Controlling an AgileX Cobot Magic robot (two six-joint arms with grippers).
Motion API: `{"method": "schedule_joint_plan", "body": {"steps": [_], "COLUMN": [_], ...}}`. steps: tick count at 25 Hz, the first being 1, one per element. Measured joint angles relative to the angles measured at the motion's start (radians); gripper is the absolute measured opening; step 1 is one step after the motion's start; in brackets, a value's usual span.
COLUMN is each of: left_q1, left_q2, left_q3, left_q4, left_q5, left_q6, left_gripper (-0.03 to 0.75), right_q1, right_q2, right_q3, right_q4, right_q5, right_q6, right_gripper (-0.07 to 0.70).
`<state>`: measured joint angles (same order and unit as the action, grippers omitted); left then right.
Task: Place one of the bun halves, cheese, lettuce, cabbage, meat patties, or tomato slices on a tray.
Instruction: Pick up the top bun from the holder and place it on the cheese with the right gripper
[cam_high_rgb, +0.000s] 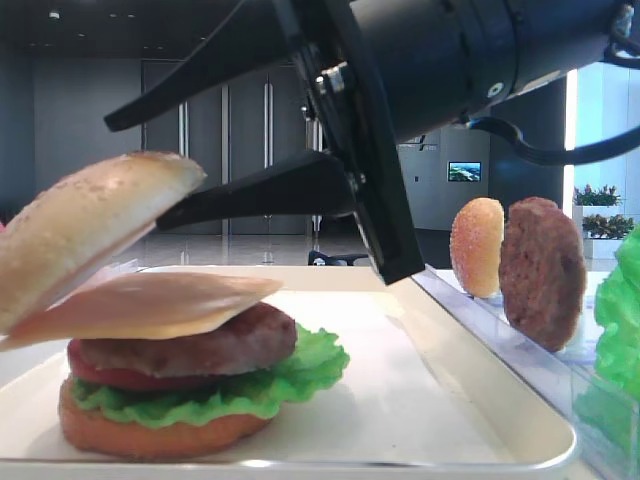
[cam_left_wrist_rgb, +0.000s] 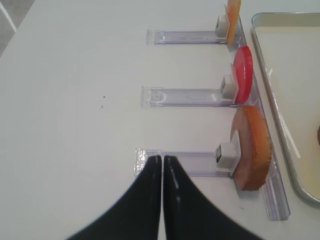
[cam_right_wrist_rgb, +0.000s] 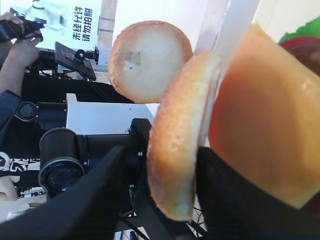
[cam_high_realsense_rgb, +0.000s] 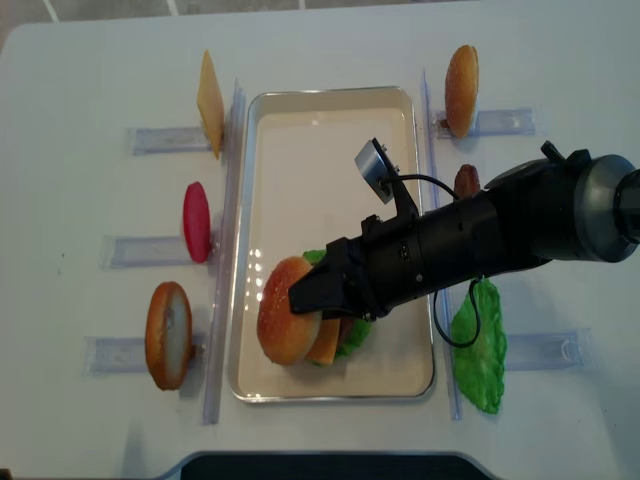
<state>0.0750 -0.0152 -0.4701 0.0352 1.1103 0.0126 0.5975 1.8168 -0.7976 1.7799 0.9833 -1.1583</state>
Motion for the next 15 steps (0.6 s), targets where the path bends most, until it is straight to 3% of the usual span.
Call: {"method": "schedule_joint_plan", "body": {"steps": [5, 15], "left_q1": [0.000, 0.000], "left_q2": [0.000, 0.000], "left_q3": [0.000, 0.000], "left_q4": [0.000, 0.000], "left_q5": [0.000, 0.000], "left_q6": [0.000, 0.000], "left_gripper": [0.000, 0.000], "right_q1": [0.000, -0.074], "right_q2": [-0.011, -0.089], "right_q3": [0.000, 0.000], "right_q4": [-0.007, -0.136], "right_q5": [-0.018, -0.094], "right_q6": [-0.017, -0.013], "right_gripper": [0.414, 0.429]}}
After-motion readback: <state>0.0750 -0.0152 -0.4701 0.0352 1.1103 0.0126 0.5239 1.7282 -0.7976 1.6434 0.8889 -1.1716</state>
